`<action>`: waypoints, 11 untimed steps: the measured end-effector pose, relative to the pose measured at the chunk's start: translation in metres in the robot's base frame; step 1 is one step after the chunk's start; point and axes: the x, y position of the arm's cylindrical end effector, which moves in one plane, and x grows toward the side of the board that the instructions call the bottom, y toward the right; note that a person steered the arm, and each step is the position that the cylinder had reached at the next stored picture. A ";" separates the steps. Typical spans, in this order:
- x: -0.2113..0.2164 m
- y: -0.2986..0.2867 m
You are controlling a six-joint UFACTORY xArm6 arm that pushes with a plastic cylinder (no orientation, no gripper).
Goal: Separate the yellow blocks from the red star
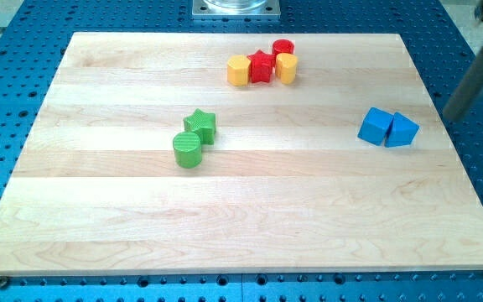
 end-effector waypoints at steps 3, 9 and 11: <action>-0.078 -0.148; -0.096 -0.356; -0.025 -0.407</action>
